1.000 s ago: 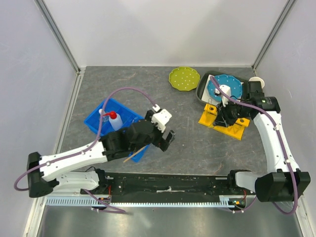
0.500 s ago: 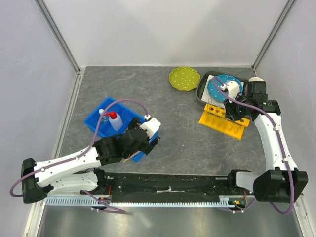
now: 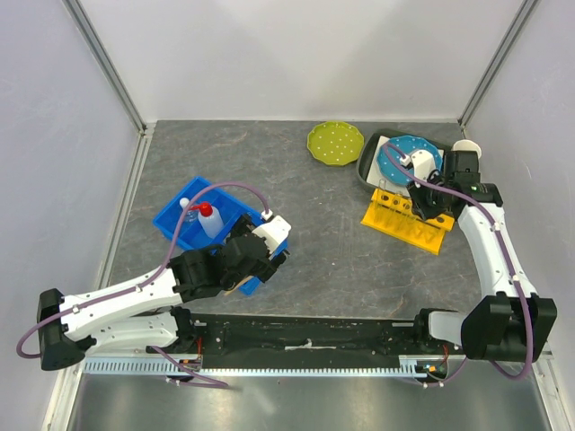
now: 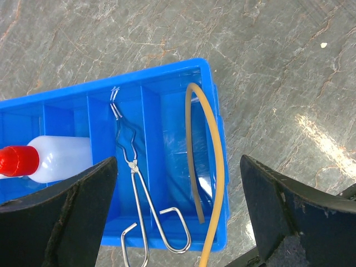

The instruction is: Organize the chemistry lab equipment

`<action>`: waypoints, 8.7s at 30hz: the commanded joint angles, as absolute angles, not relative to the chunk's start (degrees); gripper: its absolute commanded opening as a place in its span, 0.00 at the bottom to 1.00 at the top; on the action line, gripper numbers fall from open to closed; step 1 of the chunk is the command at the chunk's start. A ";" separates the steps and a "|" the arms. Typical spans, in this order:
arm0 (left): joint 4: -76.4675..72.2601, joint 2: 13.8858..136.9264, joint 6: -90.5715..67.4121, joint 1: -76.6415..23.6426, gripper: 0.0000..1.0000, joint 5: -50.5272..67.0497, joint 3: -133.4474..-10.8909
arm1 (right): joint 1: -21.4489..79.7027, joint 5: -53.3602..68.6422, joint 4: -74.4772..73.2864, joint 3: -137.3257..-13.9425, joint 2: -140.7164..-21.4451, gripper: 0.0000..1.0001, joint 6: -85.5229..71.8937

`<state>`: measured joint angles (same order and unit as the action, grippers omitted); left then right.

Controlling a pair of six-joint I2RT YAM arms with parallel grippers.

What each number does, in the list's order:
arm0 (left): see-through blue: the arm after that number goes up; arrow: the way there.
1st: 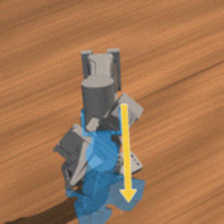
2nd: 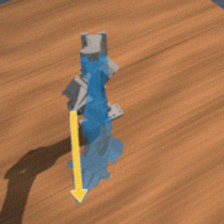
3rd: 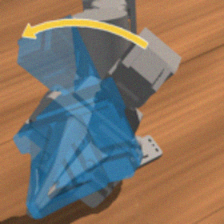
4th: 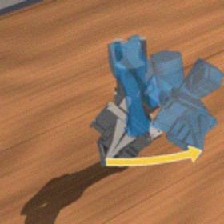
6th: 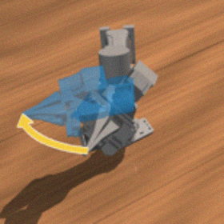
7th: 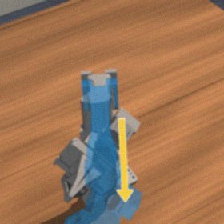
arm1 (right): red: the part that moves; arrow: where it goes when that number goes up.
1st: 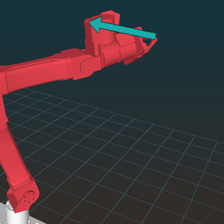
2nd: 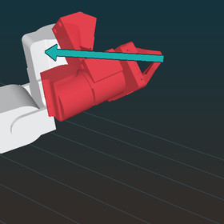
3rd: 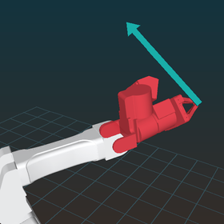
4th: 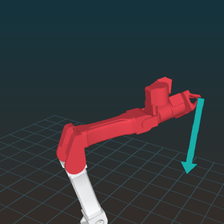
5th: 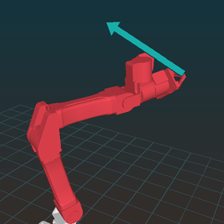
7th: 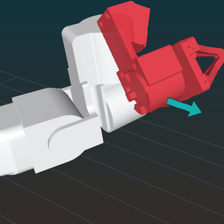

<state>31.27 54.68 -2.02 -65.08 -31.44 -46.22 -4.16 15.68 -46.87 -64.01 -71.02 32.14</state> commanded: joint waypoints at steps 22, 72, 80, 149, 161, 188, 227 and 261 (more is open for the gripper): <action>31.29 55.55 -0.26 -65.48 0.97 -31.64 -45.97 | -4.48 15.74 -48.43 -66.18 -68.21 0.15 31.03; 29.18 52.21 -1.32 -65.57 1.00 -29.53 -45.26 | -7.03 18.98 -39.73 -57.04 -73.92 0.37 30.76; 25.23 47.20 -6.49 -62.49 1.00 -19.88 -44.38 | -8.61 20.65 -40.08 -55.99 -71.11 0.50 31.81; 48.34 134.12 -31.73 -55.81 0.47 -11.69 -112.41 | -12.92 55.28 -30.67 -43.33 -43.51 0.98 17.32; 50.45 134.39 -31.29 -54.85 0.30 -17.14 -110.92 | -12.92 55.37 -30.50 -43.07 -43.77 0.98 17.05; 6.35 89.23 -19.96 -55.19 0.18 -8.80 -59.63 | -12.92 60.64 -36.46 -45.87 -48.67 0.98 23.00; -13.71 80.07 -20.48 -69.52 0.17 3.34 -51.77 | 3.69 68.03 -77.78 -71.81 -77.26 0.79 42.45; 14.80 68.57 -6.87 -64.08 0.80 -3.69 -58.44 | -4.83 47.76 -70.22 -75.22 -69.26 0.15 34.10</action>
